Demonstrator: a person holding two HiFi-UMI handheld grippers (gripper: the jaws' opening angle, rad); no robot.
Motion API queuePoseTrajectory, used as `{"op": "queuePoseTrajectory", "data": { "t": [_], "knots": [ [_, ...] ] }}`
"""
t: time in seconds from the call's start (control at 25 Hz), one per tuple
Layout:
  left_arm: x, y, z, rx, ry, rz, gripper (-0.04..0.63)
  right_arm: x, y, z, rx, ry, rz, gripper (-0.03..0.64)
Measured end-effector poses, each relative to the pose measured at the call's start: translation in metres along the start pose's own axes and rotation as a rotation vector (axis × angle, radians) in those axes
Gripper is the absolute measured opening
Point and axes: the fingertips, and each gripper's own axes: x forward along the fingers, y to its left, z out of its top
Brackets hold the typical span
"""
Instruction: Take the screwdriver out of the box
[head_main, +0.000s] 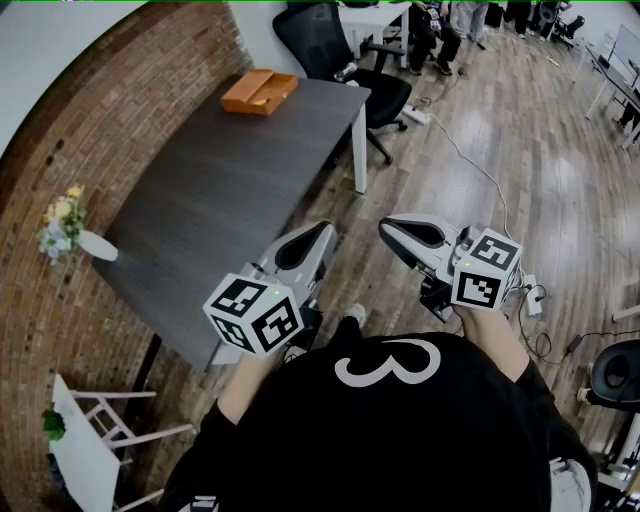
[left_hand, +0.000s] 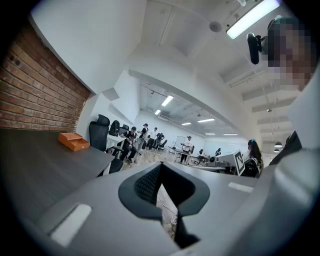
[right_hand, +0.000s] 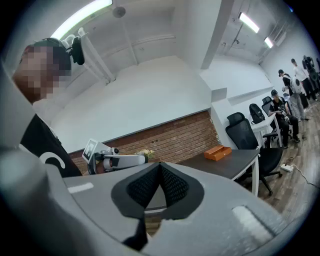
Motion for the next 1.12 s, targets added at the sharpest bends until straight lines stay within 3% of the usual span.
{"op": "queuePoseTrajectory", "data": {
  "t": [0.72,1.12],
  "knots": [
    [0.010,0.007,-0.010,-0.027,0.014,-0.020,0.014,0.000,-0.017,-0.010,0.058,0.019,-0.035,0.002],
    [0.055,0.060,0.000,-0.045,0.027,-0.030,0.014,0.033,-0.072,0.001,0.095,-0.010,-0.044,0.002]
  ]
}}
